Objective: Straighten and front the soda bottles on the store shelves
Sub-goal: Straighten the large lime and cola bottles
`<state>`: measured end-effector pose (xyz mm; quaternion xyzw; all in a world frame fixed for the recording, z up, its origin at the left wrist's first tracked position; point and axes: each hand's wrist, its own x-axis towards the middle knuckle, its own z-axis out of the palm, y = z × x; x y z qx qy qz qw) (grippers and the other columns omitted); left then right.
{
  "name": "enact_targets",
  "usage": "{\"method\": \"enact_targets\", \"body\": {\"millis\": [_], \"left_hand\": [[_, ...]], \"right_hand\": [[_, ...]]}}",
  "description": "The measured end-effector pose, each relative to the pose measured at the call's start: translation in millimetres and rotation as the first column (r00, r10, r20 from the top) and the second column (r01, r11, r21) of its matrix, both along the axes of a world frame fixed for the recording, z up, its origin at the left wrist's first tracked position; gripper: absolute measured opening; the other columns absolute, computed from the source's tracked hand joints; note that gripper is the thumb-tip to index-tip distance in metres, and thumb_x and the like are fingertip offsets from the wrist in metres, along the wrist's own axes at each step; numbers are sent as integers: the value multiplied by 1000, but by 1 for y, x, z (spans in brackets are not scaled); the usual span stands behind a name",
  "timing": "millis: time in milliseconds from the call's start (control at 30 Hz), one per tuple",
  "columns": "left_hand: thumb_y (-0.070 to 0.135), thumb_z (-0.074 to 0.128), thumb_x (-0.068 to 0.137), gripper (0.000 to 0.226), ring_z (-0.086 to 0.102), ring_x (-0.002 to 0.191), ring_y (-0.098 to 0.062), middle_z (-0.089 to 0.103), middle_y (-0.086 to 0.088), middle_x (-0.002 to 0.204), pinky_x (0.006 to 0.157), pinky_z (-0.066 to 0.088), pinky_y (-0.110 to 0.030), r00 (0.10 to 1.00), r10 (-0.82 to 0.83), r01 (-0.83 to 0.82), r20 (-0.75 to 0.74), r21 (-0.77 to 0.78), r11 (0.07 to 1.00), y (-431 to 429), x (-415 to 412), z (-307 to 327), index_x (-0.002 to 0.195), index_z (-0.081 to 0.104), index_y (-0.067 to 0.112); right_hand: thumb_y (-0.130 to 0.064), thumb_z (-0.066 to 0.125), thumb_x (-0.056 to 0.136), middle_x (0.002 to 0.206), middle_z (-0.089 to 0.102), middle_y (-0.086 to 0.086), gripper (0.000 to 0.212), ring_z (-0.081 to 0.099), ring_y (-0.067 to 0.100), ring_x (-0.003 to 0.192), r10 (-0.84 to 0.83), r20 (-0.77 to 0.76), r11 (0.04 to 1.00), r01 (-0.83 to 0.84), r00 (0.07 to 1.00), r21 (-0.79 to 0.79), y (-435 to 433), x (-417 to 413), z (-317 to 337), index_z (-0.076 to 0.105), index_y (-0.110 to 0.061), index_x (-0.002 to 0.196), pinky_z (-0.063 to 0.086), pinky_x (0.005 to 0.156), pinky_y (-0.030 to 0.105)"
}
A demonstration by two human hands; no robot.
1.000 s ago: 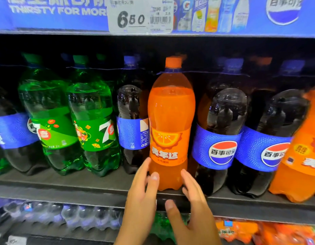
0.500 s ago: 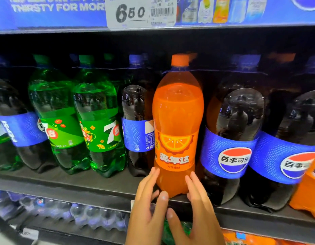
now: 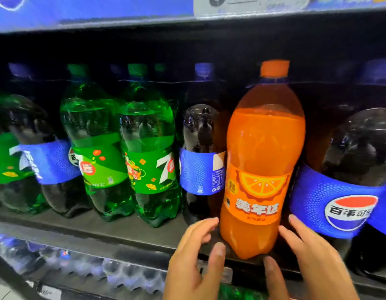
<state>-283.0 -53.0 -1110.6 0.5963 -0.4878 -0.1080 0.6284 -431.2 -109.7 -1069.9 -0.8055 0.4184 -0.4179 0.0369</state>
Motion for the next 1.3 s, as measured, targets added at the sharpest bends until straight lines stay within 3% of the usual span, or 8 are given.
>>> {"method": "enact_targets", "body": {"millis": [233, 333, 467, 567, 767, 867, 1000, 1300], "left_hand": [[28, 60, 81, 32, 62, 98, -4, 63, 19, 112, 83, 42, -7, 974, 169, -170, 149, -5, 985, -4, 56, 15, 111, 60, 37], [13, 69, 82, 43, 58, 104, 2, 60, 18, 118, 86, 37, -1, 971, 174, -179, 167, 15, 984, -4, 72, 9, 121, 58, 30], [14, 67, 82, 48, 57, 107, 4, 62, 15, 117, 90, 40, -7, 982, 133, -136, 132, 15, 991, -7, 88, 5, 128, 55, 22], [25, 62, 75, 52, 59, 104, 2, 63, 17, 112, 89, 42, -8, 987, 108, -107, 117, -9, 994, -6, 94, 3, 126, 50, 34], [30, 66, 77, 40, 55, 92, -14, 52, 9, 100, 82, 46, -32, 937, 263, -240, 231, -122, 963, 1, 109, 8, 115, 56, 25], [26, 77, 75, 66, 45, 114, -24, 45, 1, 123, 99, 40, -41, 826, 464, -425, 321, -186, 886, -1, 128, 27, 131, 44, 15], [44, 74, 72, 98, 25, 138, -23, 30, -9, 148, 114, 18, -28, 764, 465, -444, 447, -159, 882, -14, 138, 68, 149, 21, 13], [51, 78, 66, 87, 35, 96, -30, 42, -12, 103, 83, 37, -43, 557, 530, -540, 640, -205, 816, -26, 152, 107, 128, 35, 7]], "right_hand": [[-17, 51, 92, 119, 61, 11, 32, 54, 30, 109, 120, -78, 878, -142, 990, -458, -2, 73, 133, 62, -5, 119, 41, 98, 38], [-31, 42, 97, 118, 57, 16, 35, 52, 39, 106, -60, -233, 901, -48, 971, -430, -26, 115, 181, 51, -13, 125, 42, 84, 43], [-48, 29, 100, 148, 34, 18, 56, 31, 36, 136, -167, -439, 966, 59, 883, -250, -64, 159, 215, 39, -9, 139, 24, 109, 43], [-43, 32, 101, 107, 57, 20, 46, 53, 36, 110, -98, -510, 979, -11, 854, -206, -84, 167, 216, 55, -4, 106, 36, 81, 35], [-40, 33, 102, 107, 58, 18, 39, 49, 29, 87, -23, -524, 984, -74, 851, -163, -100, 161, 217, 53, -7, 108, 30, 73, 29], [-52, 38, 96, 94, 52, 5, 45, 41, 17, 77, 38, -570, 987, -121, 821, -108, -100, 159, 221, 50, -11, 110, 25, 63, 27], [-72, 63, 68, 81, 42, -15, 63, 41, 3, 68, 122, -591, 985, -173, 797, -30, -102, 152, 219, 44, -22, 102, 25, 53, 24], [-71, 61, 69, 78, 40, -17, 54, 40, 3, 67, 185, -515, 962, -262, 837, -79, -110, 151, 215, 43, -27, 94, 27, 54, 20]]}}
